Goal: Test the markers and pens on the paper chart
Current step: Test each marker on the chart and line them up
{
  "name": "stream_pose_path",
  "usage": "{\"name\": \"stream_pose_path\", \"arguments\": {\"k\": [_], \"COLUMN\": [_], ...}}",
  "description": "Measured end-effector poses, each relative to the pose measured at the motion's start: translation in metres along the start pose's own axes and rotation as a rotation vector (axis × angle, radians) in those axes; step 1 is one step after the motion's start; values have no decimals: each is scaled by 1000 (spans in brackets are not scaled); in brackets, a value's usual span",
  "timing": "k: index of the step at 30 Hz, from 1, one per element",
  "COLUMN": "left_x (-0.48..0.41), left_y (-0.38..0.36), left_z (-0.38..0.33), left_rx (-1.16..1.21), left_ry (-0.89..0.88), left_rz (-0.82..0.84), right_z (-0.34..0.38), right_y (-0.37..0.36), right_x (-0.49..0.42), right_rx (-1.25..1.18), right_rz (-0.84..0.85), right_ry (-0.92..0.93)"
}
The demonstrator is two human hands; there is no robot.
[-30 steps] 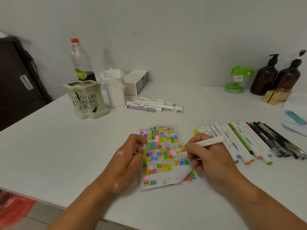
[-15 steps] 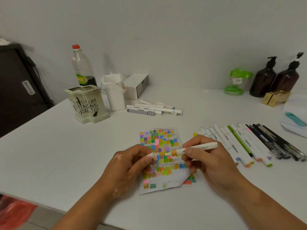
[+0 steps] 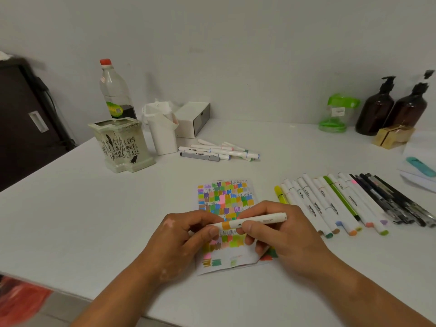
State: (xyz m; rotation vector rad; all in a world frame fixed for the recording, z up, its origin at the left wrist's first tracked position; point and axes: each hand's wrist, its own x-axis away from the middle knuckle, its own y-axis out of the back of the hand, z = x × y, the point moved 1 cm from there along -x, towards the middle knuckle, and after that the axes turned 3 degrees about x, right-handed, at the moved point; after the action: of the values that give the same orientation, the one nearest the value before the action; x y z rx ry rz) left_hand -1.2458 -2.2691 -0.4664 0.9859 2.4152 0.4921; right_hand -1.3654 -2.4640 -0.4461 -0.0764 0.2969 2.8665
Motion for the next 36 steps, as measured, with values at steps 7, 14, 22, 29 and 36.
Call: {"name": "stream_pose_path", "arguments": {"k": [7,14,22,29,36], "left_x": [1,-8,-6,-10,-9], "left_y": [3,1,-2,3,3], "left_z": [2,5,7,10,13], "left_rx": [112,132,88,96,78], "left_ry": [-10,42,51,194,231], "left_rz": [-19,-91,-162,-352,-402], "right_z": [5,15,12,4,-5], "right_y": [-3,13,-4,30,36], "right_x": [-1,0,2,-12,-30], "right_rx": [-34,-57,728,1225,1374], "right_rz": [20,152,18,-252,-238], "right_ry": [10,80,52,-190,-305]}}
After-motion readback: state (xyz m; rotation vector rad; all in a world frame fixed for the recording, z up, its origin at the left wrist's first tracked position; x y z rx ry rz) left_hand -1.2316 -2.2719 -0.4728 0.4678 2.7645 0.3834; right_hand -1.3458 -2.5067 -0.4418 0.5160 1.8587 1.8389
